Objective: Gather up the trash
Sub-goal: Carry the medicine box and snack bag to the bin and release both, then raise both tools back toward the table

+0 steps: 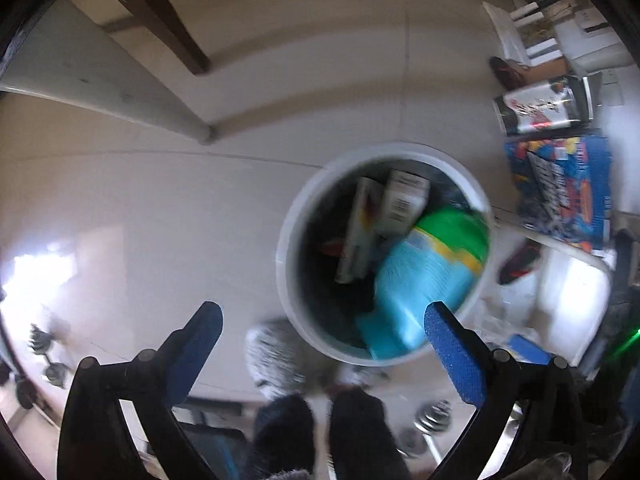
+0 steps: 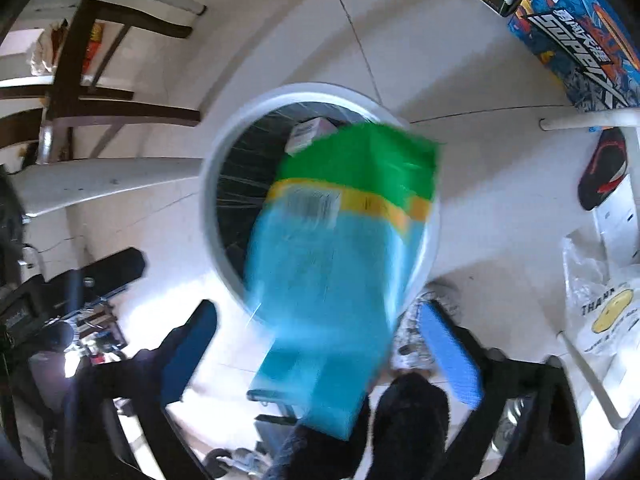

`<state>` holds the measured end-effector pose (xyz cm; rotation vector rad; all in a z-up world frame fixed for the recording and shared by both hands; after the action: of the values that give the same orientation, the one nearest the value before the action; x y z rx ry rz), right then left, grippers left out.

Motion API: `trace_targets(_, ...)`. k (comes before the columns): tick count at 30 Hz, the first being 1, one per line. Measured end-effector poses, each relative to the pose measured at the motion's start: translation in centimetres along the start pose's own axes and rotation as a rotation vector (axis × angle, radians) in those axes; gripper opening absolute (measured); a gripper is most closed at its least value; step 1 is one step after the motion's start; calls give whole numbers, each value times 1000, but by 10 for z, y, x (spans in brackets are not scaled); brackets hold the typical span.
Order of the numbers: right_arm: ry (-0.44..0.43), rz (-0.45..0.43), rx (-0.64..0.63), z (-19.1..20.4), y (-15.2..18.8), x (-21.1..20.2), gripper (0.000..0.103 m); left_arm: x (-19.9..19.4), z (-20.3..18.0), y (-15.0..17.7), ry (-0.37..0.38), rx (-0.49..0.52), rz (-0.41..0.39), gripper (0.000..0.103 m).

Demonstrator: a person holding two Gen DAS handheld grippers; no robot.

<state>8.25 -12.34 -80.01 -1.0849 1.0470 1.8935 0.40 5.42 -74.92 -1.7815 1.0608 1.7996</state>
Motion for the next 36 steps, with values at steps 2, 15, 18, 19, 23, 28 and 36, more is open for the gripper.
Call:
trace_targets(2, 35, -10, -11, -3, 2, -4, 103, -5, 5, 4, -19, 1, -15, 103)
trace_targets(15, 292, -104, -36, 15, 20, -75, 103, -64, -4, 45, -57, 4, -46, 103)
trace_targets(18, 301, -118, -47, 25, 31, -99, 103, -85, -8, 58, -54, 12, -54, 103)
trace_targets(19, 302, -121, -52, 28, 34, -107, 103, -95, -9, 65, -50, 16, -57, 103)
trace_targets(23, 304, -139, -65, 42, 55, -141, 103, -127, -15, 84, -40, 21, -68, 103)
trace_targets(28, 301, -161, -68, 60, 87, -191, 103, -175, -21, 115, -36, 35, -81, 103)
trace_targets(36, 280, -196, -89, 95, 149, -284, 103, -257, -25, 161, -29, 84, -107, 103)
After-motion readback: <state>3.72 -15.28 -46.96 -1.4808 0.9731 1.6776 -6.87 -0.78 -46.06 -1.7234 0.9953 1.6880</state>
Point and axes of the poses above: each gripper's, at about its wrist camera, not at the fingertips, and x roughly the way its jaws point, z to its left, y to its underside, the point moved 5 cm from there along x, roughly the way its jaws point, and after that the axes turned 6 degrees about z, right-handed, at the moved point
